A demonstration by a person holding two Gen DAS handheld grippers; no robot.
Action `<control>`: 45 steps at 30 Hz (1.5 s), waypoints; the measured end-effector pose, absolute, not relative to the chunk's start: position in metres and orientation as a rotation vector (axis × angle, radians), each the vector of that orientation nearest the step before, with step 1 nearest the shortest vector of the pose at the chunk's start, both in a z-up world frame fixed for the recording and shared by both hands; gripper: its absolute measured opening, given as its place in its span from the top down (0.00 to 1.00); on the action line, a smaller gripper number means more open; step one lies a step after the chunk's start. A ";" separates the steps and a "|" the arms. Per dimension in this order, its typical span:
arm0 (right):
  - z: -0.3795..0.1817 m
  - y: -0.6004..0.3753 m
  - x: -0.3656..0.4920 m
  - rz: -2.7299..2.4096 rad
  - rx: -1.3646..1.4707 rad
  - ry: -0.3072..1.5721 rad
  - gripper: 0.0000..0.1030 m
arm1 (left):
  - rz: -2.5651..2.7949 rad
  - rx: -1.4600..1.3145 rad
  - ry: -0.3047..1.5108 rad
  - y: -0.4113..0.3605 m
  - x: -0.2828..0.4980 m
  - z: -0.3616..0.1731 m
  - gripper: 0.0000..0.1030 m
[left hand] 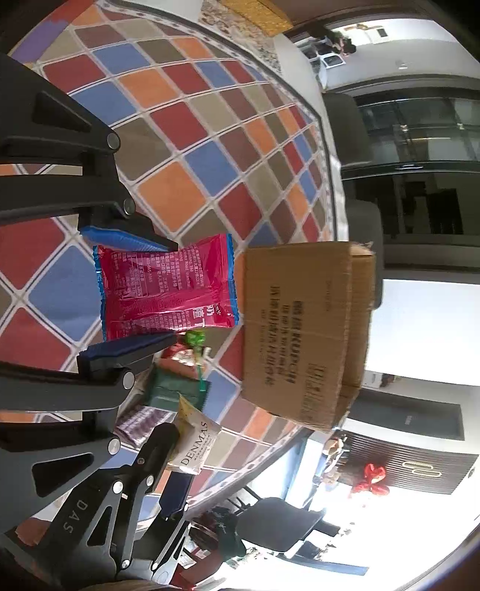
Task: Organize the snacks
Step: 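Lift both bags into the cardboard box and open both tools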
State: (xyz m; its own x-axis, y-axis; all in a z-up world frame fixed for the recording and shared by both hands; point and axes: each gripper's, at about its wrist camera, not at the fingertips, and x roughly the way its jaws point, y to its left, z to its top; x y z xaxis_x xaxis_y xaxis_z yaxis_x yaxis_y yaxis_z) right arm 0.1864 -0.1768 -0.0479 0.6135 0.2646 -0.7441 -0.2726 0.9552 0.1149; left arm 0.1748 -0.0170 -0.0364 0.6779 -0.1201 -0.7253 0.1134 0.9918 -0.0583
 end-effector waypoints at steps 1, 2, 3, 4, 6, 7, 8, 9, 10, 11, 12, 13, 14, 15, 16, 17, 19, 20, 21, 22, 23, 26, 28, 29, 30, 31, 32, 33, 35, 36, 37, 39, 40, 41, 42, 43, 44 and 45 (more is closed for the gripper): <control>-0.045 -0.177 0.188 0.310 -0.004 0.847 0.59 | -0.132 -0.008 0.809 -0.017 0.176 -0.035 0.60; -0.042 -0.178 0.189 0.309 0.001 0.838 0.59 | -0.132 -0.006 0.801 -0.017 0.177 -0.032 0.60; -0.039 -0.178 0.192 0.306 0.005 0.828 0.59 | -0.130 0.000 0.788 -0.018 0.180 -0.028 0.60; -0.036 -0.178 0.193 0.304 0.008 0.819 0.59 | -0.129 0.002 0.780 -0.018 0.182 -0.025 0.60; -0.030 -0.179 0.197 0.298 0.014 0.800 0.59 | -0.129 0.010 0.757 -0.019 0.187 -0.018 0.60; -0.027 -0.180 0.199 0.294 0.019 0.791 0.59 | -0.128 0.016 0.747 -0.019 0.188 -0.015 0.60; -0.024 -0.181 0.202 0.291 0.025 0.781 0.59 | -0.128 0.023 0.736 -0.020 0.190 -0.011 0.60; -0.021 -0.182 0.203 0.288 0.029 0.772 0.59 | -0.131 0.027 0.720 -0.021 0.194 -0.005 0.60; -0.017 -0.183 0.205 0.284 0.034 0.761 0.59 | -0.132 0.028 0.711 -0.021 0.195 -0.002 0.60; -0.013 -0.183 0.207 0.281 0.037 0.750 0.59 | -0.133 0.030 0.697 -0.022 0.198 0.003 0.60; -0.010 -0.184 0.210 0.279 0.040 0.739 0.59 | -0.133 0.037 0.677 -0.023 0.201 0.008 0.60; -0.006 -0.184 0.212 0.276 0.043 0.727 0.59 | -0.134 0.041 0.667 -0.025 0.204 0.012 0.60; -0.002 -0.184 0.214 0.273 0.045 0.717 0.59 | -0.135 0.044 0.655 -0.025 0.207 0.016 0.60; 0.001 -0.185 0.217 0.271 0.047 0.707 0.59 | -0.136 0.046 0.644 -0.026 0.210 0.020 0.60; 0.005 -0.185 0.220 0.269 0.048 0.696 0.59 | -0.136 0.048 0.633 -0.026 0.212 0.024 0.60; 0.009 -0.185 0.223 0.266 0.049 0.685 0.59 | -0.135 0.050 0.623 -0.027 0.216 0.027 0.60; 0.015 -0.186 0.228 0.263 0.052 0.669 0.59 | -0.139 0.056 0.608 -0.029 0.223 0.034 0.60; 0.018 -0.186 0.231 0.262 0.054 0.661 0.59 | -0.140 0.058 0.603 -0.030 0.226 0.037 0.60; 0.021 -0.186 0.235 0.260 0.055 0.653 0.59 | -0.143 0.060 0.597 -0.031 0.230 0.040 0.60; 0.025 -0.187 0.239 0.255 0.058 0.645 0.59 | -0.144 0.066 0.589 -0.032 0.233 0.043 0.60; 0.027 -0.188 0.242 0.254 0.060 0.637 0.59 | -0.142 0.072 0.583 -0.034 0.236 0.045 0.60; 0.035 -0.189 0.253 0.247 0.066 0.619 0.59 | -0.140 0.083 0.571 -0.038 0.249 0.050 0.60; 0.039 -0.189 0.261 0.242 0.062 0.609 0.59 | -0.142 0.085 0.568 -0.039 0.257 0.051 0.60; 0.041 -0.189 0.265 0.239 0.061 0.605 0.59 | -0.139 0.088 0.568 -0.040 0.261 0.052 0.60; 0.043 -0.189 0.269 0.238 0.060 0.601 0.59 | -0.137 0.091 0.566 -0.040 0.267 0.052 0.60; 0.045 -0.189 0.273 0.235 0.057 0.598 0.59 | -0.136 0.092 0.566 -0.040 0.272 0.052 0.60; 0.047 -0.189 0.277 0.230 0.055 0.596 0.59 | -0.135 0.093 0.567 -0.041 0.275 0.053 0.60; 0.048 -0.190 0.281 0.227 0.052 0.592 0.59 | -0.133 0.093 0.569 -0.041 0.282 0.053 0.60; 0.050 -0.189 0.289 0.216 0.043 0.588 0.59 | -0.131 0.109 0.566 -0.043 0.292 0.052 0.60; 0.051 -0.189 0.294 0.211 0.039 0.586 0.59 | -0.131 0.117 0.568 -0.043 0.297 0.051 0.60; 0.052 -0.189 0.297 0.207 0.036 0.589 0.59 | -0.135 0.117 0.568 -0.043 0.301 0.051 0.60; 0.052 -0.188 0.305 0.202 0.032 0.591 0.59 | -0.139 0.122 0.572 -0.044 0.313 0.049 0.60; 0.053 -0.188 0.309 0.195 0.026 0.594 0.59 | -0.140 0.121 0.573 -0.045 0.317 0.049 0.60; 0.053 -0.188 0.313 0.191 0.023 0.596 0.59 | -0.141 0.118 0.575 -0.044 0.321 0.049 0.60; 0.053 -0.188 0.318 0.188 0.021 0.598 0.59 | -0.140 0.114 0.582 -0.043 0.328 0.047 0.60; 0.052 -0.188 0.322 0.184 0.020 0.605 0.59 | -0.145 0.107 0.589 -0.043 0.332 0.047 0.60; 0.052 -0.188 0.326 0.181 0.019 0.610 0.59 | -0.154 0.101 0.602 -0.042 0.339 0.046 0.60; 0.051 -0.188 0.330 0.180 0.016 0.612 0.59 | -0.159 0.095 0.614 -0.041 0.345 0.045 0.60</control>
